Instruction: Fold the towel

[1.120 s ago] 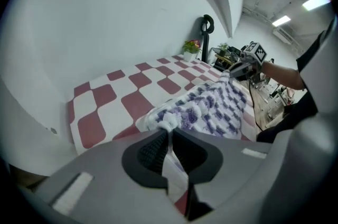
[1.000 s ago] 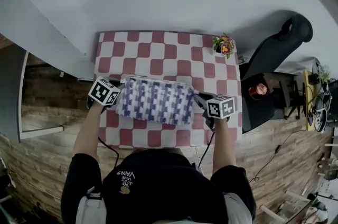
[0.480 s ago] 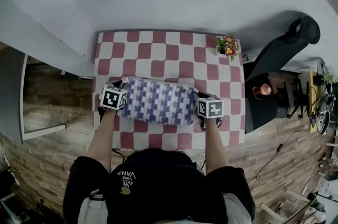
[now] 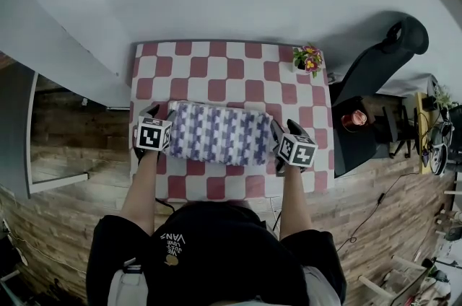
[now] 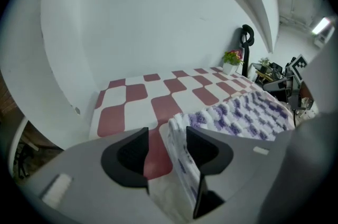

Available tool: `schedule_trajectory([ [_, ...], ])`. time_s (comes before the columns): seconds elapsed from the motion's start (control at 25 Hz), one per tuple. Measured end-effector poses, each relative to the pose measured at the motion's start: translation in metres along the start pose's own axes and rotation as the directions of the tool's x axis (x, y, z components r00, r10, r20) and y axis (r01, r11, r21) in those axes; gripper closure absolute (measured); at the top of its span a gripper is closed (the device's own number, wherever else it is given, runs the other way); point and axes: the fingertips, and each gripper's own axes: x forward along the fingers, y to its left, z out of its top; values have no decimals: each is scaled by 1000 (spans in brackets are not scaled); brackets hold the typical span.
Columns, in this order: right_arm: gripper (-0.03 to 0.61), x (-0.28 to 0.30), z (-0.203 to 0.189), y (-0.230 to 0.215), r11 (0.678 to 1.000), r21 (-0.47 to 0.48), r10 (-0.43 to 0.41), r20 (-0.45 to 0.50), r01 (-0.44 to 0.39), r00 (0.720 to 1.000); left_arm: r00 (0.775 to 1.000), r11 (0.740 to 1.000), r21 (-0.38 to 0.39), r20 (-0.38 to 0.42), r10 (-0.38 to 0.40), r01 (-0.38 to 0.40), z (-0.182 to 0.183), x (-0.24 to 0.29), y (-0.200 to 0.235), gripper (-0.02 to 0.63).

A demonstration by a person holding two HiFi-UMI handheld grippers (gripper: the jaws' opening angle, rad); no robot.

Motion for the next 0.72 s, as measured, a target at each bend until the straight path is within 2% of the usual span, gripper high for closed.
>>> schedule_trajectory([
  [0.16,344,-42,-2,-4,988,149,-48,130,29,990,999,1000,-16,40,-20,20,-2,-23,6,402],
  [0.24,344,-59,-14,0,972,234,-43,166,3,985,998,999,-28,67,-16,18,-7,-37,8,402],
  [0.32,342,-67,-37,9,942,334,-14,174,-46,985,995,1000,-17,99,-10,11,-13,-51,7,402],
  [0.48,339,-73,-83,26,868,489,-7,194,-90,981,984,999,49,179,-13,4,-26,-77,-10,403],
  [0.56,337,-74,-100,37,829,546,8,206,-122,979,982,998,63,190,-23,11,-40,-84,-19,403],
  [0.64,326,-74,-110,47,766,619,34,229,-172,973,983,998,67,182,-30,18,-56,-89,-24,403],
  [0.72,314,-73,-116,53,675,702,54,260,-227,964,982,998,67,184,-33,21,-70,-95,-27,403],
])
